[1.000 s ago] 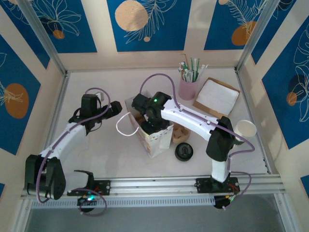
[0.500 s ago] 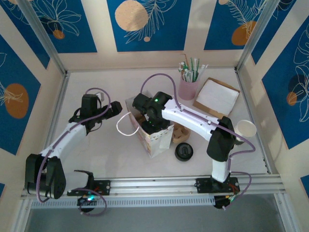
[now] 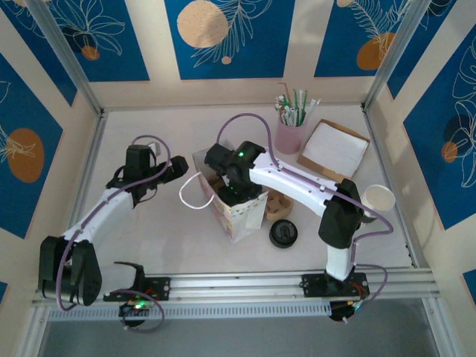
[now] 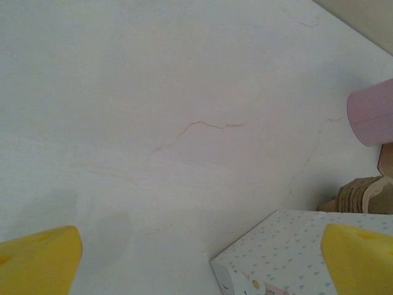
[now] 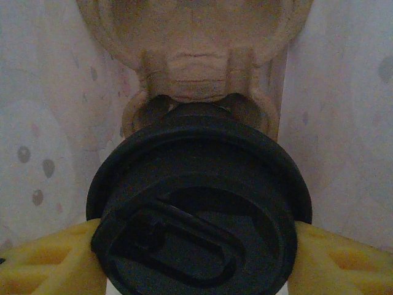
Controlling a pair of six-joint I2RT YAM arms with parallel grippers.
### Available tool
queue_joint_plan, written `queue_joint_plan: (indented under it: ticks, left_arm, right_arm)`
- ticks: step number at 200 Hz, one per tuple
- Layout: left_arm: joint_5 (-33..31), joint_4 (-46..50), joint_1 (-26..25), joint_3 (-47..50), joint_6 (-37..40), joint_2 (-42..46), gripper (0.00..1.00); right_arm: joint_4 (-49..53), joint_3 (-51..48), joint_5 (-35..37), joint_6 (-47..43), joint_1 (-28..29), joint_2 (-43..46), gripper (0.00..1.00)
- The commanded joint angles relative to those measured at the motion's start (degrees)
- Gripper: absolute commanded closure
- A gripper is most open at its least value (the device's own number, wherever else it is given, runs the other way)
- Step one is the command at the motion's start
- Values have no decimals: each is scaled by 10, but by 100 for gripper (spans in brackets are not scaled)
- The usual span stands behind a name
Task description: Pack the takeout coffee
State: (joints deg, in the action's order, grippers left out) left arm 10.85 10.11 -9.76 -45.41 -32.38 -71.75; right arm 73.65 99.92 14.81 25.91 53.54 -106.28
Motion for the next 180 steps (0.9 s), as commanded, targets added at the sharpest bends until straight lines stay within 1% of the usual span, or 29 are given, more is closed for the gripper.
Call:
queue_joint_plan:
  ticks: [1, 180]
  left_arm:
    - [0, 1, 5, -4, 10, -4, 0]
    - [-2, -3, 5, -1, 10, -9, 0]
  right_arm:
    - [2, -17, -5, -6, -5, 11, 45]
    - [-4, -25, -16, -9, -13, -5, 46]
